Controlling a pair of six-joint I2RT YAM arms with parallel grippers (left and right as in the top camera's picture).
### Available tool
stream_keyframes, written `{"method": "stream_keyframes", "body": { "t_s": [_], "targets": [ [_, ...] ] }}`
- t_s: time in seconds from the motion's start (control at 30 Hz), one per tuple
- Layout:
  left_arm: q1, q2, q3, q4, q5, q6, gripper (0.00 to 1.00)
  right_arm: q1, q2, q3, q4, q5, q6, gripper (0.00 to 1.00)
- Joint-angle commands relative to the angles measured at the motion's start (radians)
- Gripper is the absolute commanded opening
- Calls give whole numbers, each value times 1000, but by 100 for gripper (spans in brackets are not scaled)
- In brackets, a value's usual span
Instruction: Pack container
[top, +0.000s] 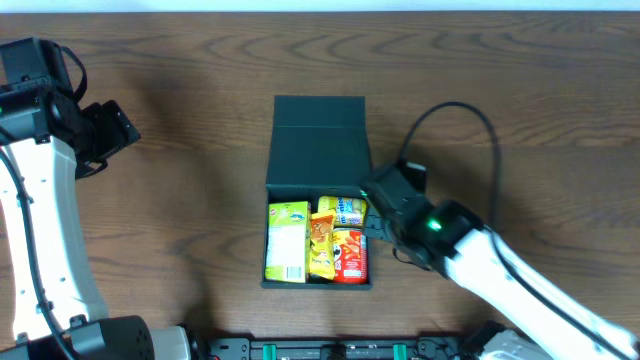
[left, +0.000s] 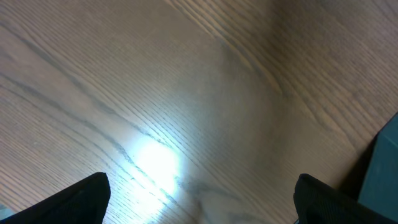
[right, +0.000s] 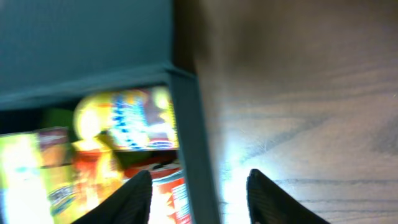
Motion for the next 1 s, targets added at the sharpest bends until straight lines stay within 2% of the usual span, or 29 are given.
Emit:
{"method": "stream_keyframes", "body": {
  "t_s": [0.0,0.03,0.07,0.1,0.2,0.33,0.43,0.57,0.7,0.77,0.97],
  "targets": [
    [3,0,-2,-3,4,-1,95,-48,-77,11,1,47,-87,44],
    [3,0,-2,-3,4,-1,95,-80,-98,11,2,51,-114,32],
    [3,0,-2,-3,4,-1,95,-117,-113,11,2,52,-126,10],
    [3,0,-2,-3,4,-1,95,-167,-126,11,2,49,-129,1],
    [3,0,-2,-3,4,-1,95,-345,-138,8,7,-60,-140,1],
    [3,0,-2,-3,4,-1,95,-553,-120,-40,164,-463,-339,1],
    [3,0,-2,-3,4,-1,95,-649,-77,-85,255,-629,-377,1],
    [3,0,-2,-3,4,-1,95,-689,35,-139,392,-882,-550,2],
    [3,0,-2,-3,4,-1,95,-689,183,-161,488,-927,-471,1],
    [3,0,-2,-3,4,-1,95,-689,272,-161,565,-1023,-459,1],
    [3,0,-2,-3,4,-1,95,-689,486,-161,781,-1128,-281,1]
  ]
}}
